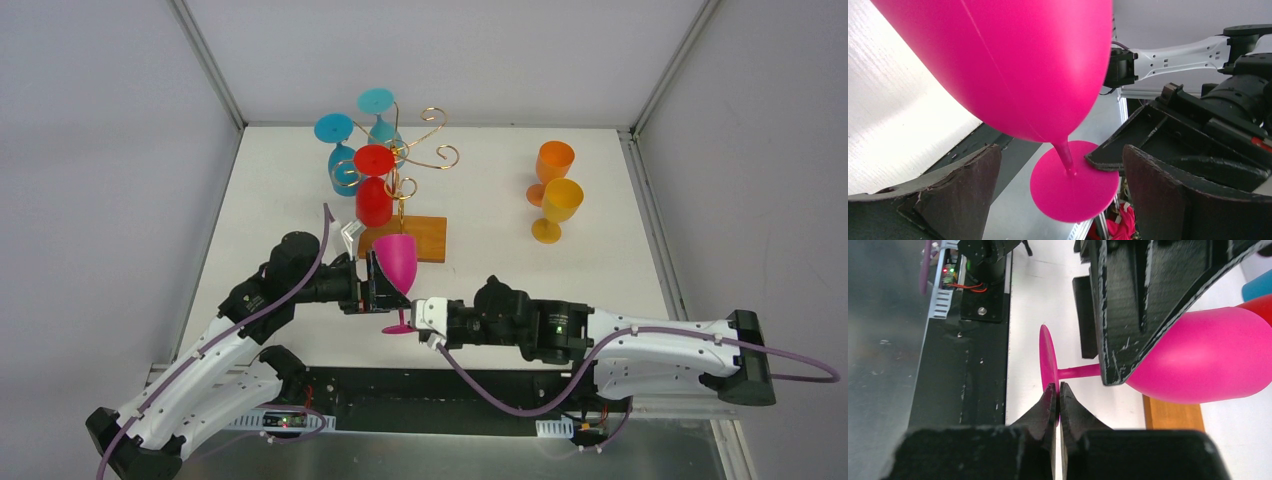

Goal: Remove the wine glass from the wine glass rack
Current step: Place the wine glass at the center of the board.

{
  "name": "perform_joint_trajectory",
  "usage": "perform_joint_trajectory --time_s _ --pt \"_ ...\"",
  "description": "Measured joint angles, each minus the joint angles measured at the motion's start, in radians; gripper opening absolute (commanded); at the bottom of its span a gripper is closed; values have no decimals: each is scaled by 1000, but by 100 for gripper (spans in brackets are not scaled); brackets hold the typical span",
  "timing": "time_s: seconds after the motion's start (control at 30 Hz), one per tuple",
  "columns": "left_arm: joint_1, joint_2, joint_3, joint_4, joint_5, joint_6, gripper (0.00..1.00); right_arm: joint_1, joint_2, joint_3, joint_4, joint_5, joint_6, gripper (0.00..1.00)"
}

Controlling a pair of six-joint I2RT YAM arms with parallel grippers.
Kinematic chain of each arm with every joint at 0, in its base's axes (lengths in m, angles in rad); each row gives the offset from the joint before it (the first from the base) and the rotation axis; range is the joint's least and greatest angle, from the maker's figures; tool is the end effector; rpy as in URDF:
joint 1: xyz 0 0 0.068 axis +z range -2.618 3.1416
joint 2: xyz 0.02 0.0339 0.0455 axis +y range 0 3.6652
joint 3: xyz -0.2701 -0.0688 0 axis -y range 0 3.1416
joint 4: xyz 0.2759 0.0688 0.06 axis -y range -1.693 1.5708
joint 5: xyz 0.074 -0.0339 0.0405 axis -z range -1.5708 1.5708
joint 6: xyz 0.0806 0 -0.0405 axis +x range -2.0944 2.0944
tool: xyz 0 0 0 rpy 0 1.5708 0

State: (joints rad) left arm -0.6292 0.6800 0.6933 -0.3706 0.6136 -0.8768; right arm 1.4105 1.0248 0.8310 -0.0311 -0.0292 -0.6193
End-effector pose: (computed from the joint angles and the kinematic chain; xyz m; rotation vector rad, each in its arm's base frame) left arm 0.1474 -0.1647 0.2981 0.2044 2.2001 -1.5231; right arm 0.0476 0.3091 0.3156 -1.5698 0.9501 0.5883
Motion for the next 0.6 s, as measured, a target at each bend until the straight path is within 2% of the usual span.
perform_joint_trajectory --time_s 0.13,0.37,0.6 --pt "0 -2 -10 1 -11 -2 86 16 19 1 47 51 -21 0" --pt "0 -8 -23 2 -22 -5 64 23 36 12 89 88 -29 0" --pt "0 -13 -31 11 -35 -5 51 34 38 17 103 92 -28 0"
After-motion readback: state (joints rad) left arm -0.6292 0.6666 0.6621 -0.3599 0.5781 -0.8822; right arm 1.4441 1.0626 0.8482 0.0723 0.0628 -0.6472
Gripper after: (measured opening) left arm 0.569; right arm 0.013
